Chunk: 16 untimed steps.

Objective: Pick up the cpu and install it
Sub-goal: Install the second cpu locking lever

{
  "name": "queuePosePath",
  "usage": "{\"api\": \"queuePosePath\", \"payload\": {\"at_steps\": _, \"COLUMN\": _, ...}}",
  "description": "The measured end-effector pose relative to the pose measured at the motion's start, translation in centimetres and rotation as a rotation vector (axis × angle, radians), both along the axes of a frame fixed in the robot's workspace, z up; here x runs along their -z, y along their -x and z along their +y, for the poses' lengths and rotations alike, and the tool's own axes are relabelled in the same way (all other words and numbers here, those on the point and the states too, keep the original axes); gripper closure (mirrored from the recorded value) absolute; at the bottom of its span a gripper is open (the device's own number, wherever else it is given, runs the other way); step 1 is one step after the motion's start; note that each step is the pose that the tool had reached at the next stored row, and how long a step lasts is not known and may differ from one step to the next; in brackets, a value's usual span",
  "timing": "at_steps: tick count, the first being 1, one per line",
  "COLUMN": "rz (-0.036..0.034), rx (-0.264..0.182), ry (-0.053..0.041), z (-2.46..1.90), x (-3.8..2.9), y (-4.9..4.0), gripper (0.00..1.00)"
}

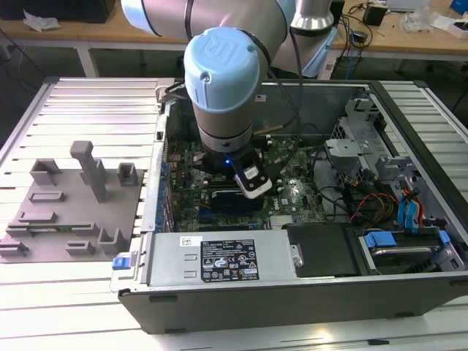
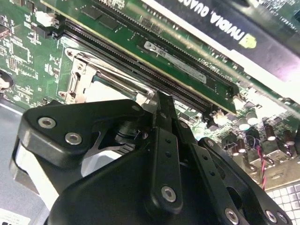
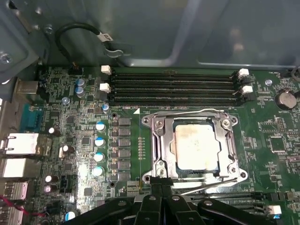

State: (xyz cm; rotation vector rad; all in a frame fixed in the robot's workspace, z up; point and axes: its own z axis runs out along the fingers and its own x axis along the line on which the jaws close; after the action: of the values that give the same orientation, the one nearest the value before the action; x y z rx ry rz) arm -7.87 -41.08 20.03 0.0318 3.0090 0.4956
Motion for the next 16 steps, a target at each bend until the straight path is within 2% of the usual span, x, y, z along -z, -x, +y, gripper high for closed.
{"api": "queuePosePath", "payload": {"at_steps": 1, "rz": 0.0, "rx": 0.0, "ry": 0.0003, "z": -0.14, "x": -0.01, "y": 0.01, "gripper": 0.89}}
{"api": "queuePosePath", "payload": {"at_steps": 5, "rz": -0.0002, "rx": 0.0, "ry": -0.0032, "z": -0.2, "x": -0.07, "y": 0.0, "gripper": 0.89}}
{"api": "queuePosePath", "payload": {"at_steps": 8, "rz": -0.0014, "rx": 0.0, "ry": -0.0098, "z": -0.21, "x": 0.32, "y": 0.09, "gripper": 0.89}}
{"api": "queuePosePath", "payload": {"at_steps": 10, "rz": -0.0031, "rx": 0.0, "ry": -0.0177, "z": -0.2, "x": 0.42, "y": 0.19, "gripper": 0.89}}
{"api": "queuePosePath", "payload": {"at_steps": 13, "rz": -0.0071, "rx": 0.0, "ry": -0.0391, "z": -0.2, "x": 0.48, "y": 0.37, "gripper": 0.89}}
{"api": "queuePosePath", "payload": {"at_steps": 16, "rz": -0.0097, "rx": 0.0, "ry": -0.0519, "z": -0.2, "x": 0.54, "y": 0.47, "gripper": 0.89}}
